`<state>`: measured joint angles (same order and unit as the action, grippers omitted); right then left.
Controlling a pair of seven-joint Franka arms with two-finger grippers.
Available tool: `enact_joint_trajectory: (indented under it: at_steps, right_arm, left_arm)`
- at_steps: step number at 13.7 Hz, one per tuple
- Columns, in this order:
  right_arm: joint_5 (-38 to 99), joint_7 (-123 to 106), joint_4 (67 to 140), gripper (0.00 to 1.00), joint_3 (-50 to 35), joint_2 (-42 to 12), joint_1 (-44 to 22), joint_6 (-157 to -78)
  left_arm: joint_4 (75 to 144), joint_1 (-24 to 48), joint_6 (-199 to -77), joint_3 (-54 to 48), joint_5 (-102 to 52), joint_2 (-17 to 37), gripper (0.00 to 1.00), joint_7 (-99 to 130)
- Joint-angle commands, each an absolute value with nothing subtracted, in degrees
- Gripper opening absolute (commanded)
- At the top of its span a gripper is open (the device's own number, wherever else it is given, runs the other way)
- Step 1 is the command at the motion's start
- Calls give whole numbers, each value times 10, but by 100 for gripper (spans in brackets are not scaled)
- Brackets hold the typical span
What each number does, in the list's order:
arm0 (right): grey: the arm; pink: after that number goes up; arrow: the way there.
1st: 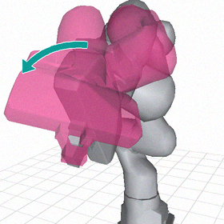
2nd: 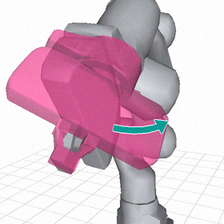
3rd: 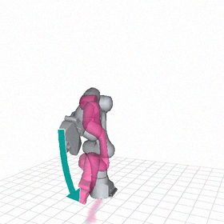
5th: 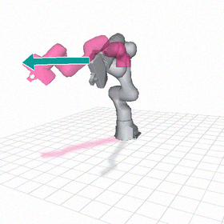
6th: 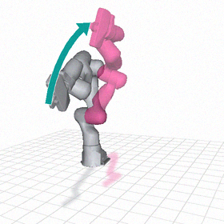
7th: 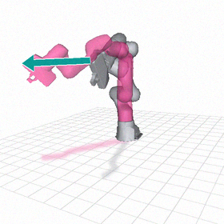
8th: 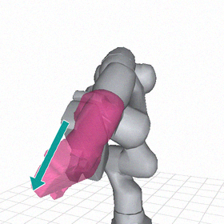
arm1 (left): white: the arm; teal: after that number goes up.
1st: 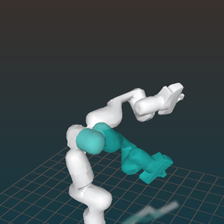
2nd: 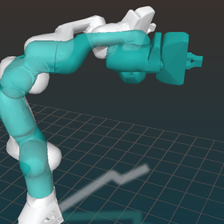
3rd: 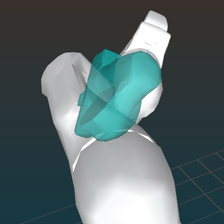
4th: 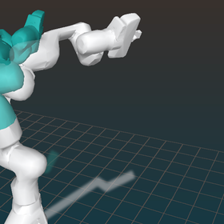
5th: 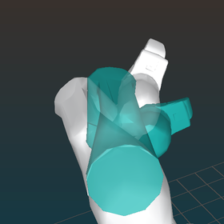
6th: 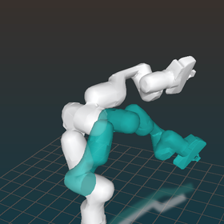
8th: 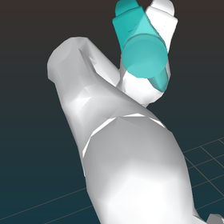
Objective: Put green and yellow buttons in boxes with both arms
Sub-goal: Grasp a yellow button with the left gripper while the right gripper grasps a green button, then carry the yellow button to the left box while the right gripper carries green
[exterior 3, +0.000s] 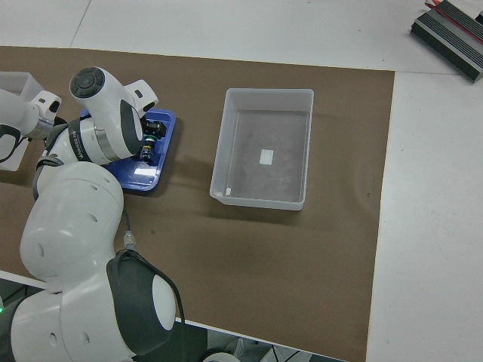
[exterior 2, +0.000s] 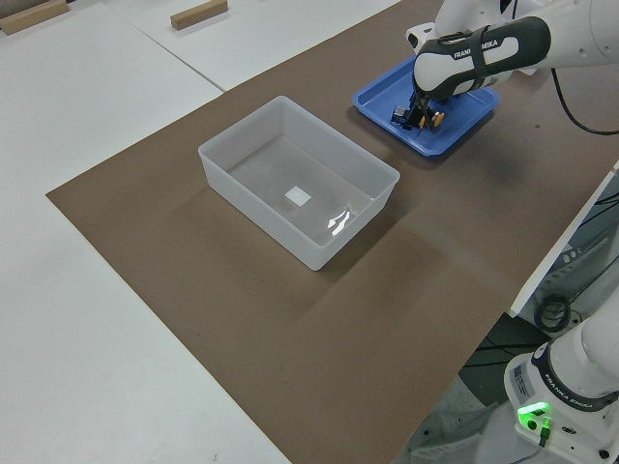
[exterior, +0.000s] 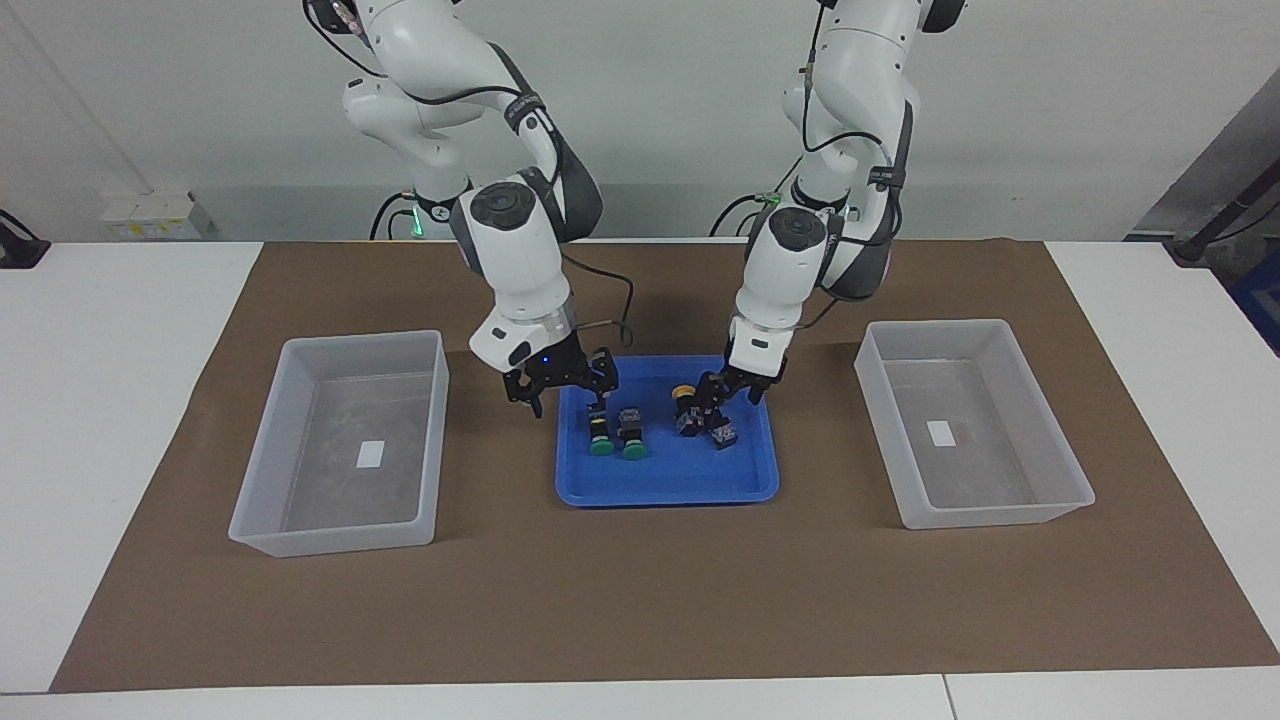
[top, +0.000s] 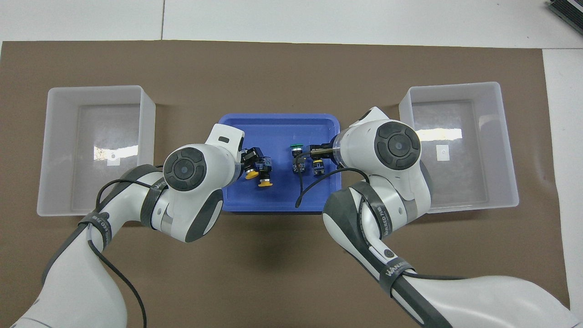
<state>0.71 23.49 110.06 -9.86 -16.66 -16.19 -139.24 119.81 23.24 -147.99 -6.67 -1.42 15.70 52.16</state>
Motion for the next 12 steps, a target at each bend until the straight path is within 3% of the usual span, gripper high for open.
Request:
enact_joint_trajectory:
  at_steps: [1, 4, 9, 12]
  right_arm:
    - [9, 237, 1120, 69, -98, -170, -165, -1426]
    - [9, 240, 1123, 68, -98, -185, -183, -1443]
    - [-15, 239, 1155, 68, -98, -185, -187, -1476]
    - [-17, 240, 1161, 66, -98, -188, -187, -1482]
  left_arm:
    - [1207, 243, -1504, -57, -13, 160, 78, 537]
    - [1207, 243, -1525, -57, -13, 172, 71, 546]
    - [1207, 243, -1526, -57, -13, 178, 46, 546]
    - [1204, 244, -1523, -56, -12, 177, 23, 545]
